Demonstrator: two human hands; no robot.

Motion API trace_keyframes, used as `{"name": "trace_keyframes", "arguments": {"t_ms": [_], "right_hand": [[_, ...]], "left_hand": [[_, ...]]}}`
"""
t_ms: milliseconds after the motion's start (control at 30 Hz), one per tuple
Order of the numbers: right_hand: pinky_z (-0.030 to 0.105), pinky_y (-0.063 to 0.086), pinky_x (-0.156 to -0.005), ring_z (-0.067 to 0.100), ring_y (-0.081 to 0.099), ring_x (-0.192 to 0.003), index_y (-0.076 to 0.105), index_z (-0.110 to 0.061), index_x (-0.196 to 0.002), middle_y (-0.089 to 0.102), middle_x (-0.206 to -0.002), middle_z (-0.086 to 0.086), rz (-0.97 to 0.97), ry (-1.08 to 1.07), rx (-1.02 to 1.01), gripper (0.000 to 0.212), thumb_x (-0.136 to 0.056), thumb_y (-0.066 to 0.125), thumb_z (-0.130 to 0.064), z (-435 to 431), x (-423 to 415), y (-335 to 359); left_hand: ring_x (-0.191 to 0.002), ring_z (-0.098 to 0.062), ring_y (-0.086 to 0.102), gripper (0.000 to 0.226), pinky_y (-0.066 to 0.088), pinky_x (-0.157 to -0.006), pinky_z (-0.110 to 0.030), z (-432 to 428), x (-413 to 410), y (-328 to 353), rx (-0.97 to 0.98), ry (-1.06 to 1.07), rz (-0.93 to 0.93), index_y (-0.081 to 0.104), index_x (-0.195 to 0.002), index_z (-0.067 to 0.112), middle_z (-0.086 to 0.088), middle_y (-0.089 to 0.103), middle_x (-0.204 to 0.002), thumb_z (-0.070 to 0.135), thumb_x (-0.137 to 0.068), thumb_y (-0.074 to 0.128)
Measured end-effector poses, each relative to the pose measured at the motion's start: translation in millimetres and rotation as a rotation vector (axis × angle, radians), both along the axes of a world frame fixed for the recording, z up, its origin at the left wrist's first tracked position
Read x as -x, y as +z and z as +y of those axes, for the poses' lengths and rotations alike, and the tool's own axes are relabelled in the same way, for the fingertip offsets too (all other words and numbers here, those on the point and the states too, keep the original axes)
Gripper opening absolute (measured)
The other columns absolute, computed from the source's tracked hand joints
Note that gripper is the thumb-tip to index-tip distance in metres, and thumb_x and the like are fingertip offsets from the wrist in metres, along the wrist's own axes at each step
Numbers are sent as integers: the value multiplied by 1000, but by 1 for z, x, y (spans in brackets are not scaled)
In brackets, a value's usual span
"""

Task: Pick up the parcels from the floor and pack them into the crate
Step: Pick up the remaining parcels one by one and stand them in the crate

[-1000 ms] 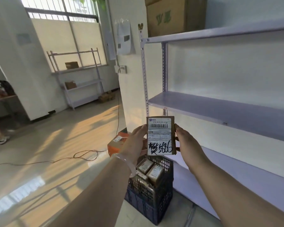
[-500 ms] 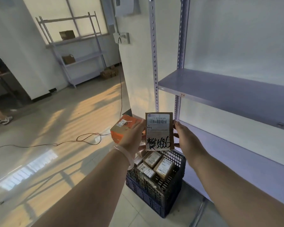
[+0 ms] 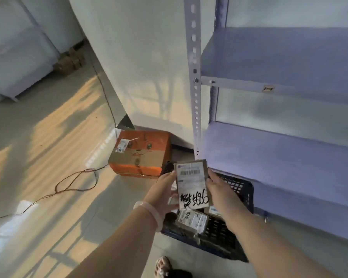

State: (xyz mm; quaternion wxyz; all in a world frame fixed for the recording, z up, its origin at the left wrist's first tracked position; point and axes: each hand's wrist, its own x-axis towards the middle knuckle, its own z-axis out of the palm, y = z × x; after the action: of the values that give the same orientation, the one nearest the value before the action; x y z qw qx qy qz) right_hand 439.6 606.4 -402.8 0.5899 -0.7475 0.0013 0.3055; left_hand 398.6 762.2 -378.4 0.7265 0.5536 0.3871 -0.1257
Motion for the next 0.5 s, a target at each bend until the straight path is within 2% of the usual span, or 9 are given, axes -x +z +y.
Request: {"name": "trace_keyframes", "arguments": {"t_ms": [33,100,133,233,333,433,500], "right_hand": [[45,42,-104,24,51,-123,41,-43,-139,49,-141,3,57,-36,-2,40,-101,35,-33,15,-2,-16],[37,39,-105,16,46,-123,36,-42,-143,40,-146,-2,131,-100,30,47,-99,40,-26,35,-5,-48],[29,41,-98,11,47,-117,37,-42,-142,39,-144,-4,154,-119,51,48,-99,42,-22,41,-6,-64],[11,47,-60,1,56,-88,41,-46,-138,44,-127,-8,219,-115,78,52,-96,43,-16,48,-8,-109],[12,45,-55,2,60,-87,51,-39,-133,55,-121,-5,250,-117,147,49,-92,46,-14,52,-9,-150],[8,42,-53,-2,58,-90,60,-35,-116,61,-112,-9,263,-236,195,38,-87,51,-11,62,-8,-192],[7,44,-48,-2,62,-82,60,-31,-117,63,-107,-10,313,-358,172,37,-86,53,-12,73,-6,-218]], "left_hand": [[-101,-26,63,29,59,-64,-41,15,-6,-17,-13,-27,39,56,-118,24,-6,68,-110,36,-92,56],[-99,-27,64,37,61,-67,-47,38,-16,-54,-44,-87,109,45,-131,29,-8,62,-118,28,-95,54],[-100,-28,64,44,61,-68,-49,45,-20,-72,-49,-118,130,39,-135,35,-8,58,-125,21,-95,54],[-98,-30,66,67,61,-58,-47,59,-28,-129,4,-200,170,31,-137,46,-4,50,-133,5,-91,57],[-94,-31,68,54,60,-57,-47,68,-23,-182,-108,-202,221,41,-124,38,-1,52,-124,2,-88,60],[-89,-31,71,47,61,-58,-43,76,-12,-229,-210,-123,297,41,-118,26,-6,58,-115,2,-85,65],[-87,-31,72,47,61,-59,-40,81,-6,-254,-224,-79,328,41,-117,22,-8,60,-110,1,-84,67]]}}
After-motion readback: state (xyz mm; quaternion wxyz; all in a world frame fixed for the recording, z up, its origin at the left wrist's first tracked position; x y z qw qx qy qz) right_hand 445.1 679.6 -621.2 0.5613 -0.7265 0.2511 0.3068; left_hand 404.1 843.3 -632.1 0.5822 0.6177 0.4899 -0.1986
